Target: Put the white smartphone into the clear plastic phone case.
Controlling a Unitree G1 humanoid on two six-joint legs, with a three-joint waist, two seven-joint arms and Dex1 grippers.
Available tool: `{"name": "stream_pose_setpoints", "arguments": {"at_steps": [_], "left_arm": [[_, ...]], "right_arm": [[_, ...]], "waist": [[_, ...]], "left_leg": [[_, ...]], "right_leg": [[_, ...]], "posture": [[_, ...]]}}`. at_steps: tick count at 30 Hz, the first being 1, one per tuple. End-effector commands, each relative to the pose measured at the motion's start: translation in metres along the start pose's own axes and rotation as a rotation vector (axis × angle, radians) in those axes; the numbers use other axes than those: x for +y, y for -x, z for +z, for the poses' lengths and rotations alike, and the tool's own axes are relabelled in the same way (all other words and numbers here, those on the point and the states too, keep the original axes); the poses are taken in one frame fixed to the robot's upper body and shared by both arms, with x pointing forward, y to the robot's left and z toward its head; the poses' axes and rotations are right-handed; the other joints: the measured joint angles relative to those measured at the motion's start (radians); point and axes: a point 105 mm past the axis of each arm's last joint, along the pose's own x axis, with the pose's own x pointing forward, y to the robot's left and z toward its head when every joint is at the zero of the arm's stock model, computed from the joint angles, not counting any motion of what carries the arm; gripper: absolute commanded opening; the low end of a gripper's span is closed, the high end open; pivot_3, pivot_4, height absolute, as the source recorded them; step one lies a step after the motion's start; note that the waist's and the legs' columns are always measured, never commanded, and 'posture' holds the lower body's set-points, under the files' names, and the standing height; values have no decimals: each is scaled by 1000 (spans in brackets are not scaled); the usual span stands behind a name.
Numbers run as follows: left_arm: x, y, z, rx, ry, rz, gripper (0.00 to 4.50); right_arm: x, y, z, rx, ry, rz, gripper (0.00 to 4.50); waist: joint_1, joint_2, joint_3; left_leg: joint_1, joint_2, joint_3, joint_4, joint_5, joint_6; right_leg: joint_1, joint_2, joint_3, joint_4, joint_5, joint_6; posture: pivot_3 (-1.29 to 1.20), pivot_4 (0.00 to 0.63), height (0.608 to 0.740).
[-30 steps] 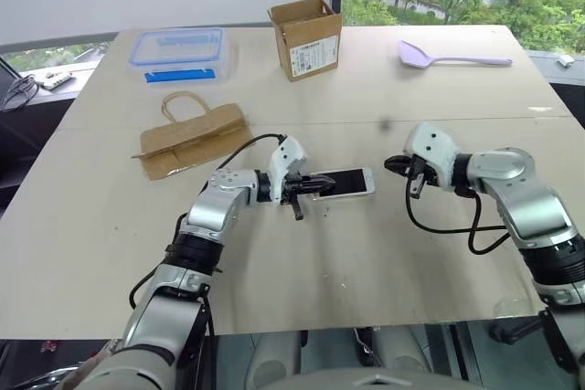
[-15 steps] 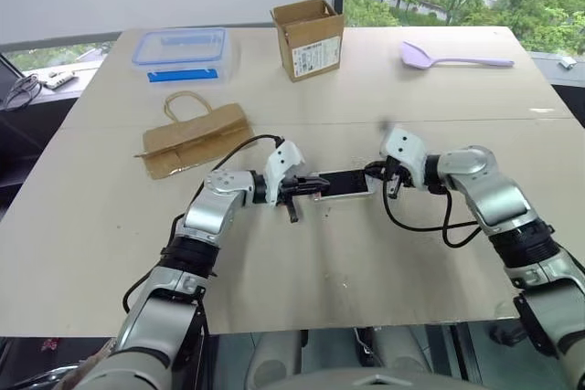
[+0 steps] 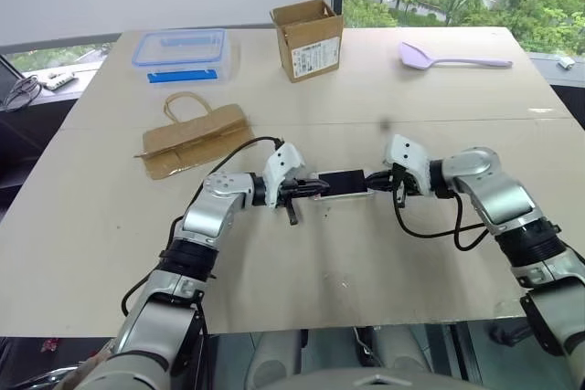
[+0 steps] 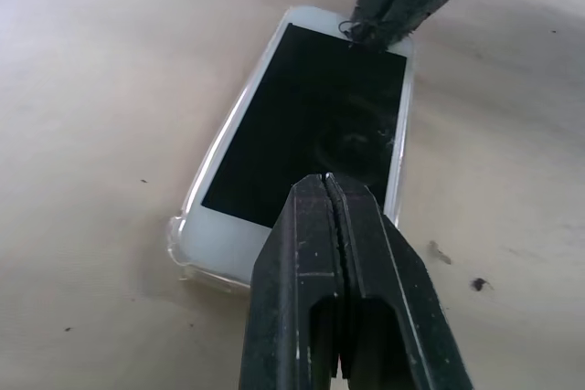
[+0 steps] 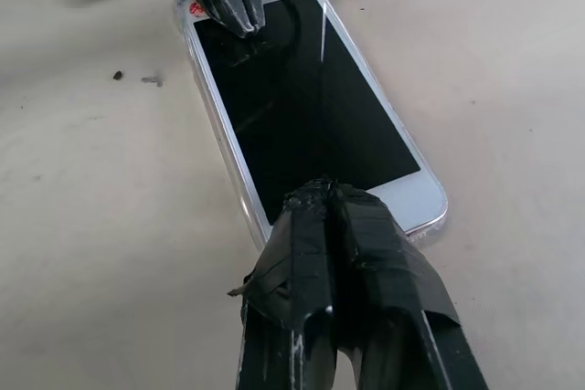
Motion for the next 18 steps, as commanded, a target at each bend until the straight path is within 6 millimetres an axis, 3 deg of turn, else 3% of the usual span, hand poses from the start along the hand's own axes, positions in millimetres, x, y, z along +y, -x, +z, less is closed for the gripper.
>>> {"name": "stream_pose_setpoints", "arguments": {"at_steps": [1, 9, 18], "left_arm": [[-4, 1, -7, 27, 12, -4, 0], [-7, 2, -7, 27, 16, -2, 0], [-7, 3, -6, 26, 18, 8, 0]], "right_arm": [[-2, -7, -27, 104, -49, 3, 67], [20, -17, -58, 230, -135, 134, 67], [37, -28, -80, 302, -117, 170, 67]], "waist": [[0, 0, 0], [0, -1, -3], [0, -5, -23]], "left_leg": [[1, 0, 0, 0, 0, 0], [14, 1, 0, -1, 0, 0], [16, 3, 0, -1, 0, 0]], "right_leg": [[1, 0, 0, 0, 0, 0], [14, 0, 0, -2, -5, 0], [16, 0, 0, -3, -5, 0]], "posture": [[0, 150, 740], [0, 150, 740], [0, 150, 740]]}}
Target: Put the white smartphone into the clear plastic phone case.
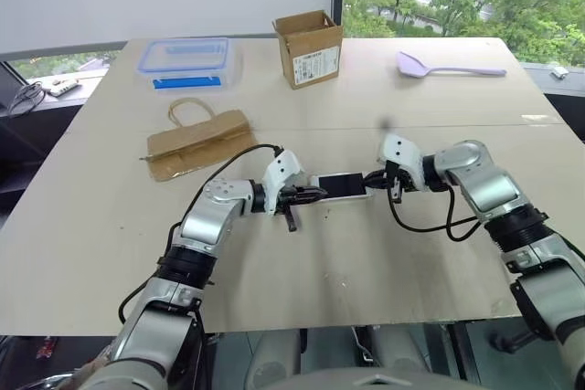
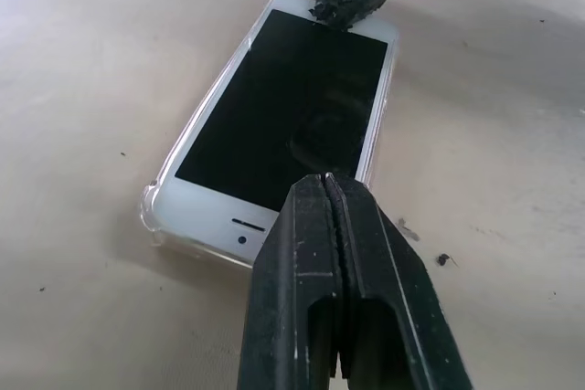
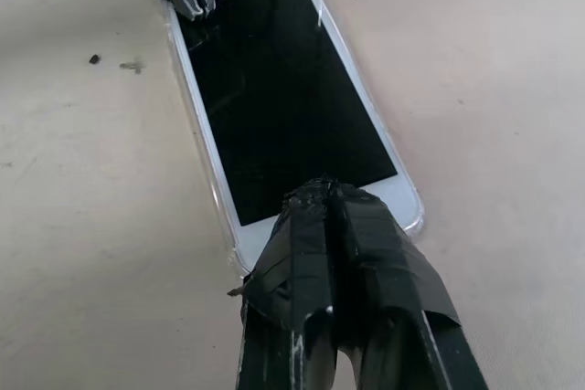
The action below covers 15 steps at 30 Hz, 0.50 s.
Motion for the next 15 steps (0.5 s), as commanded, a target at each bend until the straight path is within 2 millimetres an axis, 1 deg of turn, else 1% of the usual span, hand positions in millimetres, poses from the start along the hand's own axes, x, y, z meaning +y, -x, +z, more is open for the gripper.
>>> {"name": "stream_pose_setpoints", "arguments": {"at_steps": [1, 6, 15], "left_arm": [[-1, 1, 6, -6, -27, 1, 0], [0, 1, 7, -9, -29, 6, 0], [1, 0, 8, -13, -27, 10, 0]], "right_arm": [[33, -23, -69, 241, -103, 99, 67], [34, -26, -77, 280, -89, 88, 67], [41, -26, -88, 311, -127, 110, 67]], "waist": [[0, -1, -4], [0, -2, -10], [2, -2, -18]], "left_leg": [[0, 0, 0, 0, 0, 0], [4, 1, 0, 0, 0, 0], [4, 2, -2, 0, 0, 0]], "right_leg": [[0, 0, 0, 0, 0, 0], [2, -1, 0, 0, 0, 0], [3, -2, 0, -1, 0, 0]], "posture": [[0, 150, 740], [0, 150, 740], [0, 150, 740]]}}
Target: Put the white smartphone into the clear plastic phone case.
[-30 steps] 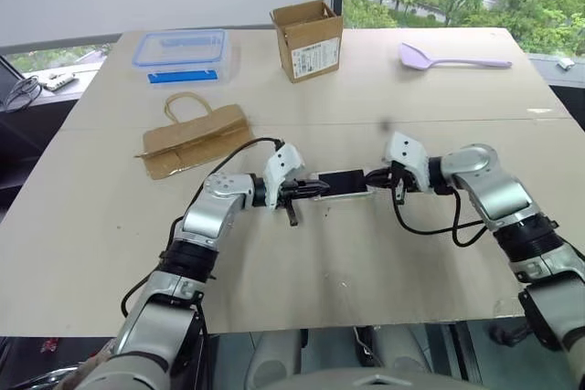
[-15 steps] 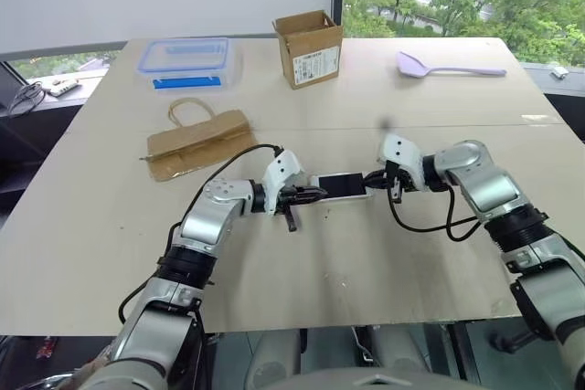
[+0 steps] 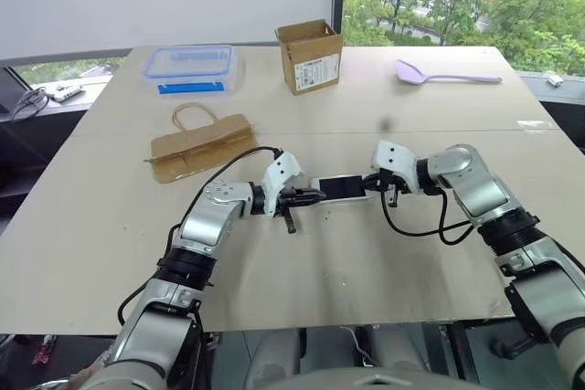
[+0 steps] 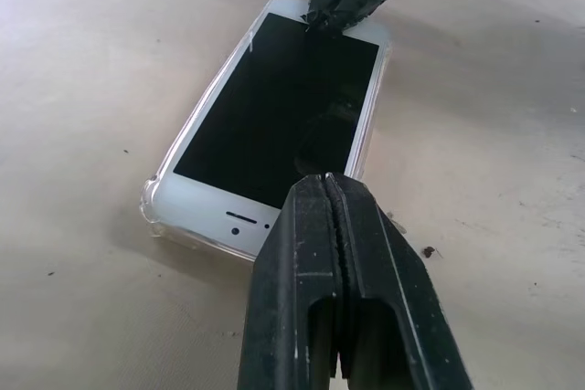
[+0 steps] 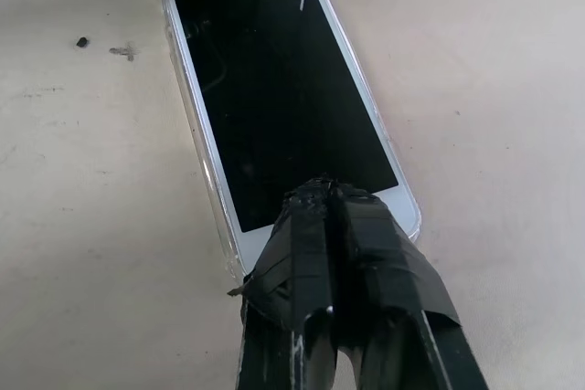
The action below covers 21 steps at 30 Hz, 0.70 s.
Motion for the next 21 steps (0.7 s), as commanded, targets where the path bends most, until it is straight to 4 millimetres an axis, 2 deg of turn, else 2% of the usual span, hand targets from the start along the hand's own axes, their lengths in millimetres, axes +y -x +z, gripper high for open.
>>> {"name": "stream_pose_setpoints", "arguments": {"at_steps": [1, 10, 15, 17, 21], "left_arm": [[1, 0, 11, -27, -34, 3, 0], [1, 0, 10, -24, -33, 5, 0], [1, 1, 11, -27, -31, 5, 0], [1, 1, 12, -38, -29, 9, 0], [0, 7, 35, -186, -11, 12, 0]], "right_arm": [[46, -20, -82, 273, -177, 148, 67], [53, -23, -91, 293, -220, 175, 67], [50, -25, -90, 274, -222, 150, 67], [43, -25, -81, 210, -200, 112, 67], [24, -14, -39, -46, -178, 9, 67]], "waist": [[1, 0, -1], [1, -1, -6], [1, -2, -9], [0, -2, -10], [0, 0, -7]], "left_leg": [[0, 0, 0, 0, 0, 0], [0, 0, -5, -2, 0, 0], [-1, 0, -6, -4, -3, -4], [0, 0, -6, -4, -3, -4], [-2, 0, -8, -6, -3, -4]], "right_leg": [[0, 0, 0, 0, 0, 0], [0, -1, -1, -3, 0, 0], [0, -1, -2, -4, 0, 0], [0, -1, -2, -5, 0, 0], [0, -3, -2, -8, 0, 0]], "posture": [[0, 150, 740], [0, 150, 740], [0, 150, 740], [0, 150, 740], [0, 150, 740]]}}
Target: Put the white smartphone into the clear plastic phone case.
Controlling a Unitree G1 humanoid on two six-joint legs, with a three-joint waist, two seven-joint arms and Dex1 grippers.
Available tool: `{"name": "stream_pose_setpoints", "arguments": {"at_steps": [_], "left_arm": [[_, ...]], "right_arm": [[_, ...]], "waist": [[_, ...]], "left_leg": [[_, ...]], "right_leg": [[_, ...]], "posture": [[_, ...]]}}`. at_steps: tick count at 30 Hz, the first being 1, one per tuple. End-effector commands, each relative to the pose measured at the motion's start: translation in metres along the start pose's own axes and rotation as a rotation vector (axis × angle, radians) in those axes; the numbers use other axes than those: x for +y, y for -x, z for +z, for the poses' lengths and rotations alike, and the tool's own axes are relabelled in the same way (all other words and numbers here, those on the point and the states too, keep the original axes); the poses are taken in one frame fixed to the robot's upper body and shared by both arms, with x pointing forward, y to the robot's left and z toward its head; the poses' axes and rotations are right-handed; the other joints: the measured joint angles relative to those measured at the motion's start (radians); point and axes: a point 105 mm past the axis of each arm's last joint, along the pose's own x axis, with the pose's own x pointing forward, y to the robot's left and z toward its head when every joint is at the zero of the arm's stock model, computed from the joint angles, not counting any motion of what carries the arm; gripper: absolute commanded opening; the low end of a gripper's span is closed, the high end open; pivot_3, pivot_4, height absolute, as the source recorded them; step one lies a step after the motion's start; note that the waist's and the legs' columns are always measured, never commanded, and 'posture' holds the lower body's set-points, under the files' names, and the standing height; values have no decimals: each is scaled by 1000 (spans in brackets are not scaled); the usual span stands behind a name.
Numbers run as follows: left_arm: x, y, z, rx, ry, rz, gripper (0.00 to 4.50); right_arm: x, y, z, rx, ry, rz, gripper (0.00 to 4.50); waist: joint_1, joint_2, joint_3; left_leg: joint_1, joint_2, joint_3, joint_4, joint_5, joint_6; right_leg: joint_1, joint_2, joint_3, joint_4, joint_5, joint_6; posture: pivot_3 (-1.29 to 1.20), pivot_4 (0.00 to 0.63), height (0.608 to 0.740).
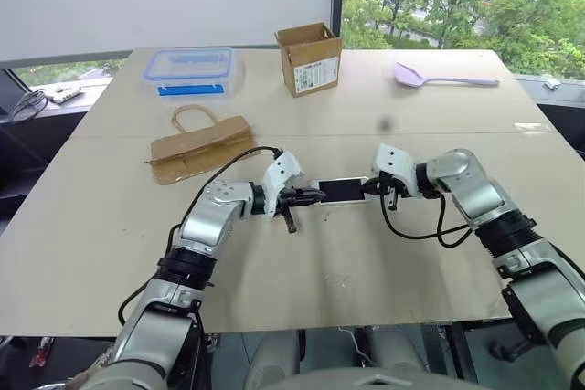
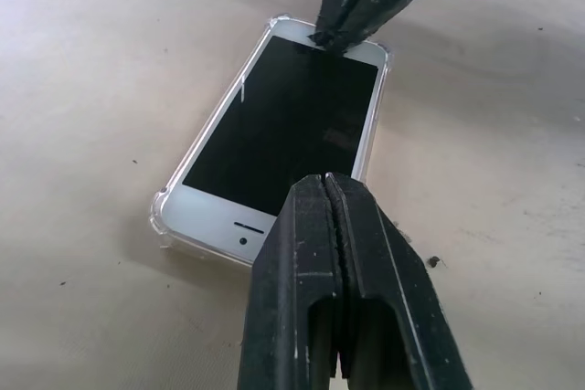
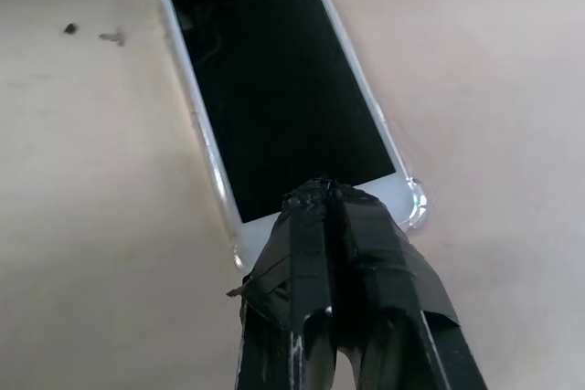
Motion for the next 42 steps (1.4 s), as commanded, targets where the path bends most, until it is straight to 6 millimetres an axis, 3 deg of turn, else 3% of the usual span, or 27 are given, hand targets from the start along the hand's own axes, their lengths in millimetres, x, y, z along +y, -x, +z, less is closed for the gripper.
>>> {"name": "stream_pose_setpoints", "arguments": {"at_steps": [1, 4, 6, 7, 9, 11, 14, 16, 17, 22, 30, 36, 42], "left_arm": [[-2, 9, 38, -192, -20, 1, 0], [0, 17, 53, -294, 11, 28, 0], [4, 23, 58, -327, 18, 60, 0], [4, 25, 60, -338, 26, 62, 253], [3, 29, 65, -359, 29, 55, 884], [2, 35, 70, -373, 31, 56, 1801], [-1, 50, 74, -377, 30, 40, 3333], [-1, 55, 73, -366, 29, 41, 4372], [0, 58, 71, -348, 31, 51, 4479], [-8, 82, 62, -308, -6, 73, 4479], [-15, 109, 31, -185, 5, 155, 4479], [-14, 118, 27, -178, 46, 192, 4479], [-1, 119, 36, -243, 88, 257, 4479]], "right_arm": [[17, -2, -22, -35, -85, 12, 67], [7, 22, 9, -244, -130, -63, 67], [10, 38, 16, -302, -126, -52, 626], [11, 43, 17, -313, -126, -59, 973], [8, 54, 19, -339, -135, -94, 1933], [5, 67, 19, -354, -139, -131, 2868], [3, 93, 17, -367, -141, -174, 4393], [4, 102, 17, -369, -144, -183, 4500], [4, 107, 16, -367, -144, -193, 4500], [14, 141, 0, -313, -134, -247, 4500], [24, 171, -22, -259, -155, -308, 4500], [21, 182, -33, -237, -188, -379, 4500], [21, 180, -36, -242, -214, -407, 4500]], "waist": [[1, 3, 4], [2, 9, 14], [3, 12, 20], [3, 12, 22], [2, 14, 26], [2, 14, 30], [2, 14, 38], [2, 14, 41], [2, 13, 41], [3, 13, 44], [3, 12, 45], [7, 12, 45], [7, 12, 45]], "left_leg": [[-2, 0, -1, 0, 0, 0], [-6, -1, -2, -3, 3, 4], [-9, -2, -1, -7, 3, 5], [-9, -3, -1, -10, 3, 5], [-12, -6, -1, -11, 3, 5], [-23, -7, -1, -11, 3, 4], [-24, -7, 1, -11, 3, 4], [-24, -7, 2, -11, 3, 4], [-24, -7, 2, -11, 3, 5], [-24, -7, 3, -11, 3, 5], [-23, -5, 5, -11, 3, 5], [-22, -2, 8, -10, 3, 5], [-22, -2, 9, -9, 3, 5]], "right_leg": [[-1, 0, -1, -2, 0, 0], [-2, 1, -3, -4, 0, 0], [-5, 1, -3, -6, 1, 1], [-6, 1, -3, -6, 3, 3], [-10, 2, -3, -6, 4, 1], [-20, 2, -3, -6, 5, 1], [-21, 2, -3, -7, 5, 1], [-20, 2, -4, -7, 5, 1], [-20, 2, -4, -7, 5, 1], [-20, 2, -4, -7, 3, 4], [-20, 2, -3, -7, 1, 2], [-20, 2, -1, -7, 1, 1], [-20, 2, -1, -7, 2, 3]], "posture": [[0, 150, 740], [0, 150, 740], [0, 150, 740], [0, 150, 740], [0, 150, 740], [0, 150, 740], [0, 150, 740], [0, 150, 740], [0, 150, 740], [0, 150, 740], [0, 150, 740], [0, 150, 740], [0, 150, 740]]}}
